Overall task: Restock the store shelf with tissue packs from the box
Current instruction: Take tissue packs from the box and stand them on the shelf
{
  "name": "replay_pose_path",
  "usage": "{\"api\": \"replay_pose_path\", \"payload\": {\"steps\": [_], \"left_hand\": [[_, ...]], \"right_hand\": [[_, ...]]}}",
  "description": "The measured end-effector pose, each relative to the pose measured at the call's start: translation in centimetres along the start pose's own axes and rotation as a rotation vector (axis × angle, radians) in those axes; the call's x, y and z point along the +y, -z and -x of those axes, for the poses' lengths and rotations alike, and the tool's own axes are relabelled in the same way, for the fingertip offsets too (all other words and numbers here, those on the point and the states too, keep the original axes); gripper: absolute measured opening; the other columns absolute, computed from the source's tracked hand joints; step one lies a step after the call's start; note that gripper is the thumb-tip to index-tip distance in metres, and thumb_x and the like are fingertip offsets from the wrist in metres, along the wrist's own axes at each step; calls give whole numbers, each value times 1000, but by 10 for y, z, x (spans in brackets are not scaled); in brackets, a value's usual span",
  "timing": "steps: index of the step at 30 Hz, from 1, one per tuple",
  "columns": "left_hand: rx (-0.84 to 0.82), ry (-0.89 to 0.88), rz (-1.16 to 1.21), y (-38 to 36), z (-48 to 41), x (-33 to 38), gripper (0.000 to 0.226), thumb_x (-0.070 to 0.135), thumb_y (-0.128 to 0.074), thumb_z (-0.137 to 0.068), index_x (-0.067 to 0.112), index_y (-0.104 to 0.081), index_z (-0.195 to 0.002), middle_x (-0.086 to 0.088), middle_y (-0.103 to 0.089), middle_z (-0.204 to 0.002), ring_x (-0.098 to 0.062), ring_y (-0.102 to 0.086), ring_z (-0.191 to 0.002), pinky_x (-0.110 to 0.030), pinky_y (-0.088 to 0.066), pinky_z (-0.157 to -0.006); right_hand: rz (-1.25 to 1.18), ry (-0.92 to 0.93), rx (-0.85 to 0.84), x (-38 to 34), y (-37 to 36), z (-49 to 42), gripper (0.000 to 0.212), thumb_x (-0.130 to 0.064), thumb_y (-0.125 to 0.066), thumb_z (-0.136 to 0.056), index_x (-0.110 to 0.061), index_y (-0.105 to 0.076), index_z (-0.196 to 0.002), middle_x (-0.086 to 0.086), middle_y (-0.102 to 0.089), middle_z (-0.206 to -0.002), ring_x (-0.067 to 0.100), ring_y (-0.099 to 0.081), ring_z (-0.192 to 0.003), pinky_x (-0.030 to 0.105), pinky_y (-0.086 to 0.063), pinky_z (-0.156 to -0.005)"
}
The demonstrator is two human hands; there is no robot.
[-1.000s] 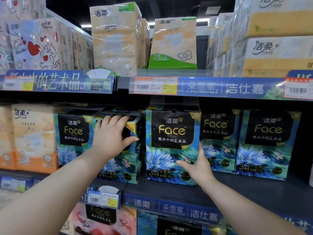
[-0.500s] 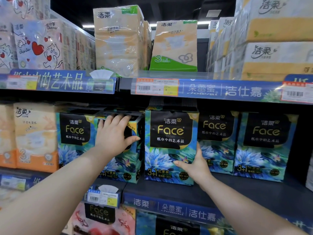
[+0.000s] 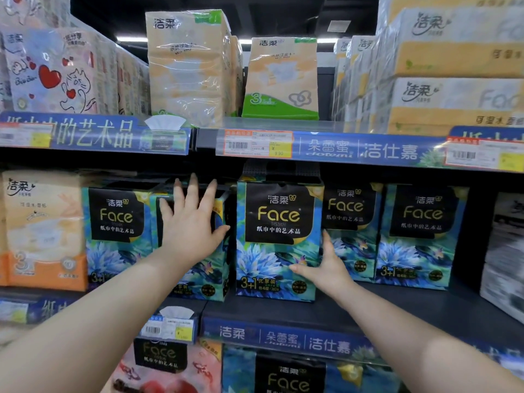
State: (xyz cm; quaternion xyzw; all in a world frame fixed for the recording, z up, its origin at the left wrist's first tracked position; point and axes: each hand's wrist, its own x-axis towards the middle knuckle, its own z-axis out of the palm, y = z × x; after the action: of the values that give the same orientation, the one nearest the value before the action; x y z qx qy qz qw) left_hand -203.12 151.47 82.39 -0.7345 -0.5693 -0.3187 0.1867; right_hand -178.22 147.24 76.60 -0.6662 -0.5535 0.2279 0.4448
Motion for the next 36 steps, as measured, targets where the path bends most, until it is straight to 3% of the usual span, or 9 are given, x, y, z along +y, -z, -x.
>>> {"api": "replay_pose_path", "payload": {"steps": [3, 5, 7, 11, 16, 23, 28, 36], "left_hand": [[94, -211, 32, 1, 8, 14, 72, 40, -64, -80, 15, -37, -142, -20, -31, -150, -44, -28, -138, -64, -28, -103], [120, -366, 100, 2, 16, 29, 56, 39, -55, -79, 11, -51, -128, -18, -51, -133, -40, -50, -121, -55, -43, -94], [78, -479, 179, 3, 24, 47, 47, 38, -52, -81, 11, -59, -119, -11, -59, -118, -33, -60, -106, -43, -50, -84], [-178, -575, 252, -13, 43, 87, 52, 44, -49, -91, 20, -42, -138, 1, -47, -133, -22, -46, -122, -38, -39, -98], [-384, -692, 292, -35, 73, 134, 56, 53, -45, -91, 24, -37, -138, 1, -41, -139, -22, -39, -128, -38, -37, -104], [-529, -831, 368, -47, 126, 200, 57, 56, -45, -90, 25, -39, -136, 1, -41, -138, -24, -41, -128, -38, -36, -102], [-580, -870, 406, -28, 164, 246, 60, 58, -46, -88, 24, -39, -136, 0, -43, -138, -24, -40, -129, -39, -36, -104], [-598, -1017, 406, 37, 268, 356, 58, 60, -45, -87, 23, -44, -132, -1, -46, -132, -25, -46, -123, -39, -41, -97]], "right_hand": [[81, 0, 11, -3, 10, 9, 108, -39, -76, -75, -26, -3, -152, 2, -32, -153, 23, -34, -139, 36, -34, -110], [161, -5, 34, -5, 19, 19, 99, -42, -72, -79, -23, -8, -152, 4, -30, -154, 25, -33, -140, 35, -33, -109], [257, -1, 50, -4, 29, 30, 89, -43, -66, -84, -21, -14, -152, 5, -28, -155, 25, -31, -141, 34, -32, -109], [450, -22, 78, 4, 51, 61, 76, -45, -60, -88, -22, -22, -150, -1, -31, -154, 19, -32, -139, 30, -33, -108], [686, -170, 114, 30, 83, 118, 77, -52, -56, -87, -23, -22, -149, 0, -26, -156, 20, -28, -142, 36, -33, -112], [944, -422, 105, 66, 123, 211, 70, -48, -55, -89, -24, -27, -147, 4, -33, -152, 27, -32, -139, 47, -35, -108], [978, -524, 119, 82, 156, 274, 67, -48, -51, -90, -25, -25, -148, 0, -30, -154, 24, -25, -143, 47, -31, -112], [958, -647, 219, 113, 234, 418, 63, -47, -55, -86, -29, -34, -142, 2, -44, -144, 27, -38, -135, 42, -34, -107]]}}
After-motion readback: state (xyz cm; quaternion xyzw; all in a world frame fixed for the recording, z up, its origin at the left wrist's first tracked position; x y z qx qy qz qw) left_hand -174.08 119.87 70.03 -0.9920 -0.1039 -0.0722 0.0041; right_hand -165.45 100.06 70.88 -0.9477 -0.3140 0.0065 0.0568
